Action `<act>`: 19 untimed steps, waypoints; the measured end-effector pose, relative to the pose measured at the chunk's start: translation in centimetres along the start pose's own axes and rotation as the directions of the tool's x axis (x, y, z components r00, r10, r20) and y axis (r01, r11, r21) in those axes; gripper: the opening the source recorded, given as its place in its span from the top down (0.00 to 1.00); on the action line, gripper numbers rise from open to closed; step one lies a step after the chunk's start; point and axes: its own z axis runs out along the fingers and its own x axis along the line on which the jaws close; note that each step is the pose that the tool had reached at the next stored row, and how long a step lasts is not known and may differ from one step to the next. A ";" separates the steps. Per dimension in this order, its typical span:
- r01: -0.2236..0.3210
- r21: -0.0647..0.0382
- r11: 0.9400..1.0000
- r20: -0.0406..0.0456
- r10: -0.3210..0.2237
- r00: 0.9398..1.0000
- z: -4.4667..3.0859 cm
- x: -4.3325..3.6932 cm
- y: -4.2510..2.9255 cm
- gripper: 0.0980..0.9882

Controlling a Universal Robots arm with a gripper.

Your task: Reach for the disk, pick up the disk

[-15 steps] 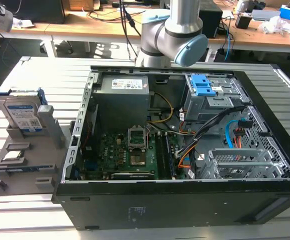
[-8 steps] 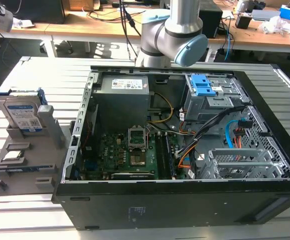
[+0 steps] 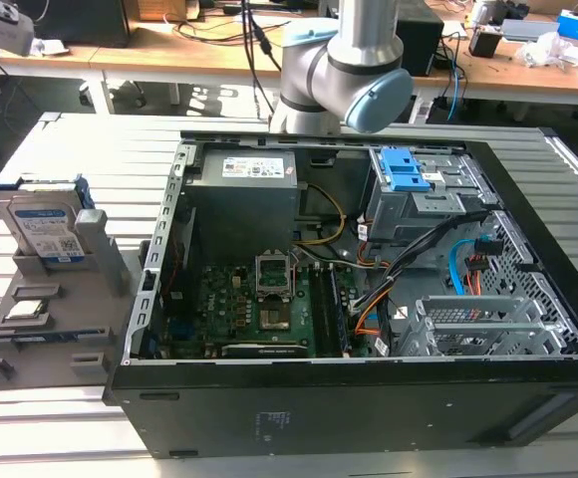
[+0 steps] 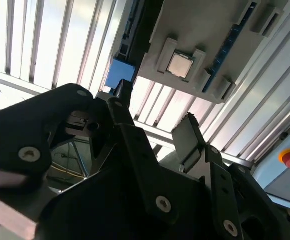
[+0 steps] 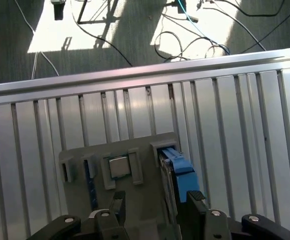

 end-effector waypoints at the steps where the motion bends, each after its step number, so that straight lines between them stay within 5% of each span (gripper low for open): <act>1: 0.000 0.000 1.000 0.000 0.000 1.000 0.00 -0.53 0.07 0.44; 6: 0.038 0.000 0.999 -0.001 -0.038 0.999 0.06 -1.50 0.19 0.44; 19: 0.062 -0.002 0.998 -0.002 -0.062 0.998 2.84 -1.70 -0.13 0.44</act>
